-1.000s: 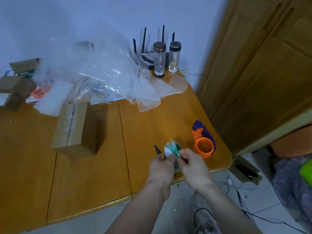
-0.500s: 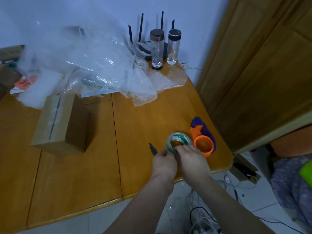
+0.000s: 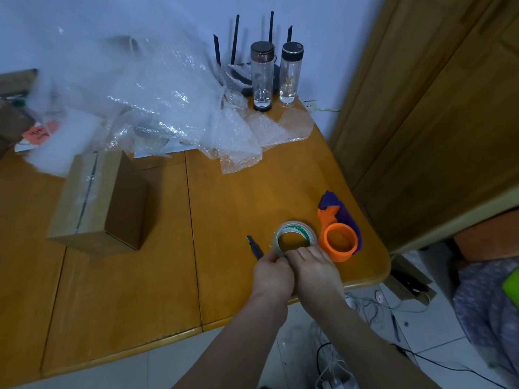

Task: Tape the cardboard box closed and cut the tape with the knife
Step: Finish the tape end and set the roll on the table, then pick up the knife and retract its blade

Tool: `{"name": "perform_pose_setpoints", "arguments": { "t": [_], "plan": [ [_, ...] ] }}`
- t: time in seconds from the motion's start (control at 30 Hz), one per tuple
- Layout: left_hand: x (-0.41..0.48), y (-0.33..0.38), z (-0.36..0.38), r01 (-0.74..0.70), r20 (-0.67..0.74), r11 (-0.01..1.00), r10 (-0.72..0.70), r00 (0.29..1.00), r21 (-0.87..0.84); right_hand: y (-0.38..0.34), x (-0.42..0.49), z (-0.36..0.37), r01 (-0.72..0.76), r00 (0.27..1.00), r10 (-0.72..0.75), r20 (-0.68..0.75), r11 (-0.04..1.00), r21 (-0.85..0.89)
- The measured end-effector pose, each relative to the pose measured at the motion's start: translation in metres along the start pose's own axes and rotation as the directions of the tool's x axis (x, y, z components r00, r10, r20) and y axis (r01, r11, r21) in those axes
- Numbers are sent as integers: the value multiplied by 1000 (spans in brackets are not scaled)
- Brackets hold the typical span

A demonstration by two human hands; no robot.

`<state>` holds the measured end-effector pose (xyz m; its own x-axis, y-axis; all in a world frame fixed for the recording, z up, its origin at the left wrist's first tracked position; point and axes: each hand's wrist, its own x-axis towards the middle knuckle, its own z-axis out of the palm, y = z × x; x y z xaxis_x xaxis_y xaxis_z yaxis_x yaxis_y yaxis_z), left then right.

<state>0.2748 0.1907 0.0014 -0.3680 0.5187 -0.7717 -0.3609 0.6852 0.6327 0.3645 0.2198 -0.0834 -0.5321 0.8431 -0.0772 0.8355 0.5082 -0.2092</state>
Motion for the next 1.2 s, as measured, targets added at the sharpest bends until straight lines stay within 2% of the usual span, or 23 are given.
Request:
{"name": "perform_pose_setpoints", "arguments": {
  "t": [0.37,0.53,0.6,0.7,0.8,1.0,1.2],
  "plan": [
    [1,-2,-4,-11,34,999,12,999,-30,-4,-1,0,-22,1000,22,3,999,-36],
    [0,-7,-15,15,90,1000,-15,996,-7,-14,-12,-8,-51,993,51,-107,999,7],
    [0,-12,-23,2,56,1000,-1,998,-11,-26,-23,-4,-21,994,25,-103,999,35],
    [0,-19,-37,-2,-24,1000,2,1000,-18,-44,-34,15,-20,1000,21,-9,996,81],
    [-3,-26,-54,15,-49,1000,-13,999,25,-56,-30,25,-81,996,79,34,994,79],
    [3,-28,-70,28,-33,999,-27,999,45,-68,-16,35,-230,971,234,47,971,-65],
    [21,-41,-80,31,6,1000,-31,1000,2,-78,-14,47,-280,960,280,15,959,35]
  ]
}}
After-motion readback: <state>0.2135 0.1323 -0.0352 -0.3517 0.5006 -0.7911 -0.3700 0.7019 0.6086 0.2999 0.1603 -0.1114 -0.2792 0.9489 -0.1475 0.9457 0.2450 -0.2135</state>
